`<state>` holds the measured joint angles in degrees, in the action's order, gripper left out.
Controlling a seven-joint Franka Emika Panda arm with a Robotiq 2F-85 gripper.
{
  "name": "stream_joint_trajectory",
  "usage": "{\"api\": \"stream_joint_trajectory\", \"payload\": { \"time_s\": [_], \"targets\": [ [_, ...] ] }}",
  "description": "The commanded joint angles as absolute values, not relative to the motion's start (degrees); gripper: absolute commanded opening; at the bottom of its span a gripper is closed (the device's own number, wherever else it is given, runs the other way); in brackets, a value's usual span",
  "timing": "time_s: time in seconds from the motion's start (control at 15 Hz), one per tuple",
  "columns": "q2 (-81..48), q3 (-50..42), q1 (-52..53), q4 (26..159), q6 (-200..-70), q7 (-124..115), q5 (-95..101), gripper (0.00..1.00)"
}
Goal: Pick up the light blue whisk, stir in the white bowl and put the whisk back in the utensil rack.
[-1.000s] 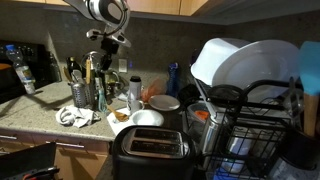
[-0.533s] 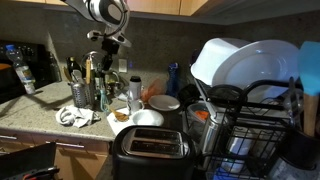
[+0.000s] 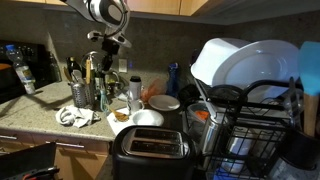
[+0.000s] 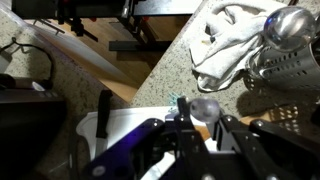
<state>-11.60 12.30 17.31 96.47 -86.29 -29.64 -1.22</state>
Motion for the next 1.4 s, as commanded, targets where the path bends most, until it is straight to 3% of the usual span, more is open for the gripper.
{"api": "stream_joint_trajectory", "payload": {
  "time_s": [0.0,0.6,1.33],
  "targets": [
    [-12.3,11.7,17.4,95.6,-86.4,-30.7,-0.6,0.10],
    [-16.7,6.3,13.9,93.4,-88.7,-32.5,-0.6,0.11],
    [-30.0,3.9,10.2,71.1,-77.7,-30.0,-8.3,0.11]
  ]
}}
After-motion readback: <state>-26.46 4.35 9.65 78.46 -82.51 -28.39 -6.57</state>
